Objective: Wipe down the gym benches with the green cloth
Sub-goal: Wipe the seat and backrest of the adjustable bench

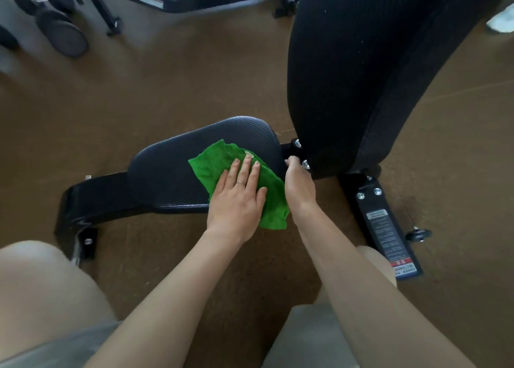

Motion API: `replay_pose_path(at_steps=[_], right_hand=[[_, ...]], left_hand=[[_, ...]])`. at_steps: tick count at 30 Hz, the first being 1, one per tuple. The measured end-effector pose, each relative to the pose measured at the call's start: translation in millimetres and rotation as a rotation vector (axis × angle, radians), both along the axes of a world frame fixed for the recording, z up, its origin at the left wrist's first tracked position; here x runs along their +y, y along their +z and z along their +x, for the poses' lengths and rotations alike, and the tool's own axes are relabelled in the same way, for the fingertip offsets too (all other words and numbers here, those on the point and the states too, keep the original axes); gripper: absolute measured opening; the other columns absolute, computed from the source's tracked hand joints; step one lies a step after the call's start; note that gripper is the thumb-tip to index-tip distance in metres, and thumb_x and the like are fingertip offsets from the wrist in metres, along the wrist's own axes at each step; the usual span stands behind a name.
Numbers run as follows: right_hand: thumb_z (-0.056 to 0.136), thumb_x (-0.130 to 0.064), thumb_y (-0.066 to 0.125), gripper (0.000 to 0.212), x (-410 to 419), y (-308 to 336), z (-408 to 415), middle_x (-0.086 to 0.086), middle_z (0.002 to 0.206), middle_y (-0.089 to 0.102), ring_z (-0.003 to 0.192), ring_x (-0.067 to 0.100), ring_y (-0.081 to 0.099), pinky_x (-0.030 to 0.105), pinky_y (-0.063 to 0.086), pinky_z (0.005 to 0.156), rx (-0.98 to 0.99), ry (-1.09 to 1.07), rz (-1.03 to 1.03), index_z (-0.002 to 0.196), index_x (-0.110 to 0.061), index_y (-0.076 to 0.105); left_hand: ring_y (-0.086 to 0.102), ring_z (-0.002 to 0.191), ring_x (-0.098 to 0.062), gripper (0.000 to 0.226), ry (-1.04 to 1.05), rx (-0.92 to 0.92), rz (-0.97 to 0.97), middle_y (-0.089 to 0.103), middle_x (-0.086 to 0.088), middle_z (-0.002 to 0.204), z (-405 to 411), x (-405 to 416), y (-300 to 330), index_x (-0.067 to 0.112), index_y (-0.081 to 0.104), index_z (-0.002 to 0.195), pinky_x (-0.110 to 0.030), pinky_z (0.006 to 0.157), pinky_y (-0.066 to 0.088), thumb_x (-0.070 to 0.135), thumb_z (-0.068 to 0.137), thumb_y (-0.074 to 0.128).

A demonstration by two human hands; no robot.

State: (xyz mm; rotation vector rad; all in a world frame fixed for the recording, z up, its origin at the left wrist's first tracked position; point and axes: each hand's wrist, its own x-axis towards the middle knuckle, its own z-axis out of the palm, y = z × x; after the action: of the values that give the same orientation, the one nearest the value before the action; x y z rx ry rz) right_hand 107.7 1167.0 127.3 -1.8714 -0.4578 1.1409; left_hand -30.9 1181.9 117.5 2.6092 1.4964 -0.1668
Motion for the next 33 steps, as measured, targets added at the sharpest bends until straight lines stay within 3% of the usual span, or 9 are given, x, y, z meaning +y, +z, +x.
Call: replay_pose_path(at_steps=[4,9,13,17,19,22,26,30,33], right_hand=[[0.108,-0.040,0.027,0.033,-0.9,-5.7,7.7,-0.004,0.100,0.059,0.089,0.011,0.056,0.041,0.046,0.094,0.014,0.041,-0.008,0.098,-0.029,0.057],[0.107,-0.039,0.029,0.042,6.9,-5.8,14.2,0.005,0.102,0.068,0.095,0.021,0.064,0.036,0.049,0.082,0.105,-0.039,-0.021,0.099,-0.024,0.067],[0.091,-0.049,0.029,0.053,17.1,7.9,11.7,0.010,0.113,0.069,0.106,0.025,0.064,0.048,0.048,0.103,0.064,-0.004,-0.007,0.112,-0.017,0.067],[0.087,-0.048,0.029,0.056,21.7,4.2,10.5,0.014,0.114,0.067,0.110,0.030,0.062,0.053,0.045,0.108,0.017,-0.002,-0.007,0.113,-0.014,0.065],[0.104,-0.042,0.028,0.051,23.7,3.8,4.6,0.016,0.133,0.059,0.126,0.032,0.053,0.045,0.039,0.109,-0.122,0.083,-0.008,0.130,-0.011,0.058],[0.108,-0.051,0.024,0.063,33.4,-2.3,-17.9,0.017,0.162,0.032,0.148,0.031,0.033,0.047,0.028,0.119,-0.407,0.283,-0.042,0.163,-0.018,0.025],[0.105,-0.059,0.018,0.068,41.9,-15.1,-43.6,0.024,0.161,0.025,0.143,0.040,0.035,0.054,0.034,0.114,-0.773,0.389,-0.169,0.165,-0.027,0.011],[0.106,-0.057,0.020,0.065,42.0,-22.4,-40.3,0.021,0.158,0.031,0.138,0.038,0.040,0.052,0.039,0.109,-0.818,0.354,-0.164,0.164,-0.031,0.014],[0.107,-0.054,0.021,0.062,41.6,-21.5,-43.2,0.022,0.154,0.036,0.134,0.037,0.043,0.050,0.042,0.104,-0.895,0.325,-0.146,0.164,-0.030,0.018]], left_hand=[[-0.014,0.159,-0.016,0.066,0.017,-0.001,-0.051,-0.012,0.003,0.173,23.2,21.9,2.9,0.022,-0.004,0.166,-0.038,0.130,-0.005,0.051,0.109,0.011],[-0.012,0.160,-0.016,0.069,-0.019,-0.006,-0.092,-0.009,0.004,0.174,52.6,60.3,0.6,0.024,-0.001,0.167,-0.040,0.130,-0.002,0.056,0.107,0.015],[-0.010,0.160,-0.015,0.067,-0.073,-0.013,-0.122,-0.008,0.006,0.174,64.5,90.7,2.2,0.027,0.001,0.167,-0.040,0.130,-0.001,0.056,0.108,0.017],[-0.011,0.160,-0.012,0.067,-0.042,-0.064,-0.138,-0.010,0.009,0.174,35.0,83.0,7.3,0.029,0.000,0.167,-0.038,0.130,-0.002,0.057,0.108,0.017],[-0.011,0.159,-0.010,0.066,0.038,-0.088,-0.123,-0.011,0.011,0.173,0.1,73.1,10.0,0.032,0.000,0.166,-0.037,0.130,-0.002,0.057,0.108,0.017],[-0.009,0.159,-0.010,0.065,0.168,-0.061,-0.096,-0.009,0.013,0.173,-41.7,70.8,14.7,0.033,0.001,0.166,-0.035,0.130,-0.003,0.056,0.108,0.018],[-0.004,0.160,-0.014,0.064,0.262,-0.048,-0.072,-0.002,0.007,0.174,-41.8,112.1,11.2,0.030,0.006,0.167,-0.037,0.130,-0.001,0.055,0.109,0.018],[0.014,0.159,-0.022,0.064,0.304,-0.048,-0.090,0.022,-0.003,0.172,-30.4,156.6,10.6,0.024,0.017,0.166,-0.040,0.129,0.005,0.054,0.109,0.021],[0.007,0.160,-0.021,0.064,0.281,-0.077,-0.065,0.015,-0.001,0.173,-52.7,128.5,14.4,0.027,0.016,0.166,-0.039,0.130,0.001,0.054,0.109,0.022]])
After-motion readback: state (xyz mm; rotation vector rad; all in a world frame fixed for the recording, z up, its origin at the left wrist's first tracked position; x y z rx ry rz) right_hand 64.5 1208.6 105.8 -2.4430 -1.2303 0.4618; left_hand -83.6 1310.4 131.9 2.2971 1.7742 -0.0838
